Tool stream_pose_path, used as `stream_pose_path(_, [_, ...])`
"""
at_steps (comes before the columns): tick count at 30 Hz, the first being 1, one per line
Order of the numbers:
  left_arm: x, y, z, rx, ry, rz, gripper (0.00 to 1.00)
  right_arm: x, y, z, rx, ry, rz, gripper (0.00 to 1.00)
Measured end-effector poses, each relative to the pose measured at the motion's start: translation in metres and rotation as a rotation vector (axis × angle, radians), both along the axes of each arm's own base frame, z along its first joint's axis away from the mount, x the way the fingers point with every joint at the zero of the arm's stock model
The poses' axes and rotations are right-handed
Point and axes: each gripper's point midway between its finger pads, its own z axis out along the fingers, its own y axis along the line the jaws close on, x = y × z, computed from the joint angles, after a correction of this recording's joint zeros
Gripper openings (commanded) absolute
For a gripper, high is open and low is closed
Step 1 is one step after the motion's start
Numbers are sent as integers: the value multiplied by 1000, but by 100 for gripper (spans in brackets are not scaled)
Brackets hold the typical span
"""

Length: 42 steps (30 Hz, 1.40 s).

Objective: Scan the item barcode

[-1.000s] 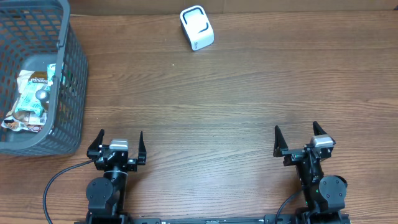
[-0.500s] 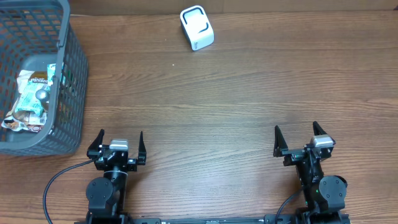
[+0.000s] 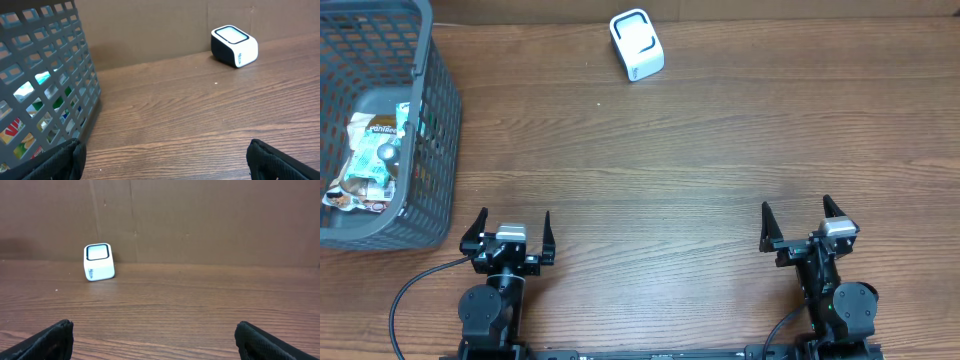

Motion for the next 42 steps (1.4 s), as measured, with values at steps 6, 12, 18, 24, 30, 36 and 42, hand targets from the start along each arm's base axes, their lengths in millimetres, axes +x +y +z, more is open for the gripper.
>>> stream_pose_path(6, [0, 0, 0, 0, 0, 0, 99, 0, 0, 0, 0, 0, 0, 100])
stream_pose_path(12, [0, 0, 0, 0, 0, 0, 99, 0, 0, 0, 0, 0, 0, 100])
stream_pose_path(18, [0, 0, 0, 0, 0, 0, 99, 0, 0, 0, 0, -1, 0, 100])
stream_pose_path(24, [0, 0, 0, 0, 0, 0, 100, 0, 0, 0, 0, 0, 0, 100])
stream_pose_path(30, [0, 0, 0, 0, 0, 0, 100, 0, 0, 0, 0, 0, 0, 100])
stream_pose_path(36, [0, 0, 0, 0, 0, 0, 100, 0, 0, 0, 0, 0, 0, 100])
stream_pose_path(42, [0, 0, 0, 0, 0, 0, 99, 0, 0, 0, 0, 0, 0, 100])
